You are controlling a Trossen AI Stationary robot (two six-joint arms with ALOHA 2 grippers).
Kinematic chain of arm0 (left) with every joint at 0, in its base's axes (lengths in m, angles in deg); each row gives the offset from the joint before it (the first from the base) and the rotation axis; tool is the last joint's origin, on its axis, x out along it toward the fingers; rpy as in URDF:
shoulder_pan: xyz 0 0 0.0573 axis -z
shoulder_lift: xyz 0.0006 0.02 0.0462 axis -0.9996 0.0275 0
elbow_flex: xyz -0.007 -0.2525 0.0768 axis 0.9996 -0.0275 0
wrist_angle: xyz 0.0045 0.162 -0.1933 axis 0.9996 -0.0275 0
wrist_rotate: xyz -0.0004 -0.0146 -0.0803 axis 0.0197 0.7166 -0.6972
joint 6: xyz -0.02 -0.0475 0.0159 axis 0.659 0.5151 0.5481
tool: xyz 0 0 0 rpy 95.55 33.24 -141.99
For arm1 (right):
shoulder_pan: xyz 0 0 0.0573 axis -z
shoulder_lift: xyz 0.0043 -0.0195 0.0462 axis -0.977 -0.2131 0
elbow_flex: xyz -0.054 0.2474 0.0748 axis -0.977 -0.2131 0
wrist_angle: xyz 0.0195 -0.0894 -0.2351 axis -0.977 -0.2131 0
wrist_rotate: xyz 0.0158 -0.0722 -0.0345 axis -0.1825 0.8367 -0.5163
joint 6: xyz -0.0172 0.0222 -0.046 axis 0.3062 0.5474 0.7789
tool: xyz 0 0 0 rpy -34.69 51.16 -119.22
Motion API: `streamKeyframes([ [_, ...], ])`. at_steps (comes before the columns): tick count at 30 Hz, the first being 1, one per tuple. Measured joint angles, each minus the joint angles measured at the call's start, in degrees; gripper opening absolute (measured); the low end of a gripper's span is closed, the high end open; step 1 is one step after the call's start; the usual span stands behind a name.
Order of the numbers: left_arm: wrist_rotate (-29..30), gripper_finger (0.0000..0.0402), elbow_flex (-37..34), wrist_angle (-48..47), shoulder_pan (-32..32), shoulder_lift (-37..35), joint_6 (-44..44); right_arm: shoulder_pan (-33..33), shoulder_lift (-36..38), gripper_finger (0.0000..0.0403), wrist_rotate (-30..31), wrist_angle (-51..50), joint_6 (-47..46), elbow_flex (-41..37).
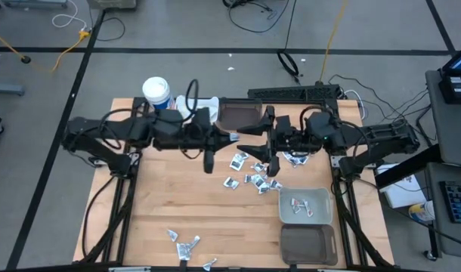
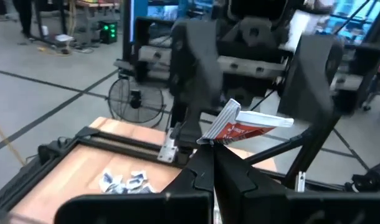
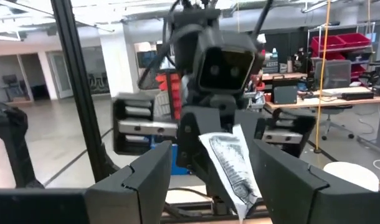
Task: Pick & Place First Aid Supplies
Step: Put the orange ointment pack into the gray bin
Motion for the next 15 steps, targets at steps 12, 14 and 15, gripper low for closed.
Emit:
streamKeyframes([
  [12,-2.54,0.0,5.66,-3.01,-0.41,4.24,-1.12,-0.18,0.0,0.0192,-0.07,-0.36,0.51,0.01],
  [14,-2.53,0.0,5.66,-2.98,-0.41,4.22,-1.05,-0.26,0.0,0.0169,-0.02,-0.38,0.47,0.01],
  [15,-2.48,0.0,5.66,-2.98,-0.41,4.22,-1.09,-0.26,0.0,0.0154,-0.02,-0.36,0.47,0.01],
])
